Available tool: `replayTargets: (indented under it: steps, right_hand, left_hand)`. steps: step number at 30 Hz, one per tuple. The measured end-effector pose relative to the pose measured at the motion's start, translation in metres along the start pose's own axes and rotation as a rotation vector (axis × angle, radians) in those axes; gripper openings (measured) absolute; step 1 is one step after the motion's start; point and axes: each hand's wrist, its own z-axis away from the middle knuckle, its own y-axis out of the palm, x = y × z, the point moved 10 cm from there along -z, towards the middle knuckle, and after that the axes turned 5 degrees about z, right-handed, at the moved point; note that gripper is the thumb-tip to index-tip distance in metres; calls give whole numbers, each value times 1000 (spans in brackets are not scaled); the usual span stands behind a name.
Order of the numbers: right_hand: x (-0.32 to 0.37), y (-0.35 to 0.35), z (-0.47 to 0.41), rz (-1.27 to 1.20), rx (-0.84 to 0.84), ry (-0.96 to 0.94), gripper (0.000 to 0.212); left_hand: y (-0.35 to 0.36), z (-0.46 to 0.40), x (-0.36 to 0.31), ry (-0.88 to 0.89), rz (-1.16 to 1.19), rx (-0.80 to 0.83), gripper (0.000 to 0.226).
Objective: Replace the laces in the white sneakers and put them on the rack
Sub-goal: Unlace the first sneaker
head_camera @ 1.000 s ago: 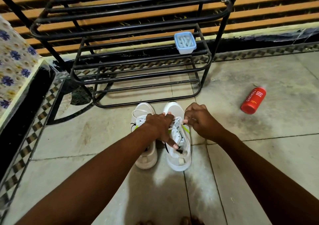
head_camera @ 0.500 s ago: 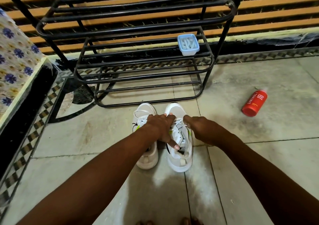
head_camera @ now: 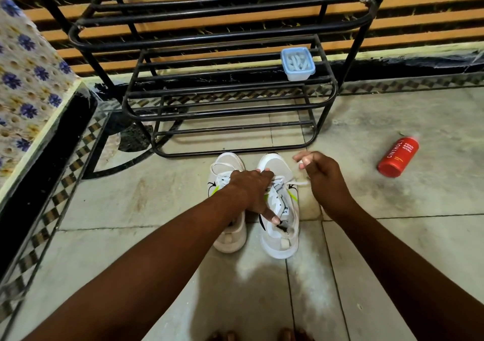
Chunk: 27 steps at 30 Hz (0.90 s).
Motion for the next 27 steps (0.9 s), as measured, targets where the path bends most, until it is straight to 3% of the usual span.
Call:
replayTargets:
  steps: [2,4,8,10,13,17,22,27]
  right_hand:
    - [-25,11,6,-293,21,219,29]
    - [-39,12,10,-303,39,290,27]
    - [-8,27,5,478,266,-130,15]
    - [0,49,11,725,413,-288,19]
    - [-6,54,9,853,473,-350,13]
    - [-27,54,4,1004,582,-304,25]
    - [-29,54,-10,867,636,-243,43]
    - [5,15,-24,695,354,-307,63]
  left_hand:
    - [0,0,0,2,-3,-4,129]
    - [0,0,0,1,6,-9,128]
    - [1,1,0,-5,11,-3,129]
    - [1,1,0,-12,7,2,130]
    - [2,0,1,-16,3,7,133]
    - [2,1,1,-12,-6,11,136]
    - [2,1,2,-11,-6,1,135]
    - [4,1,1,0,-6,1,136]
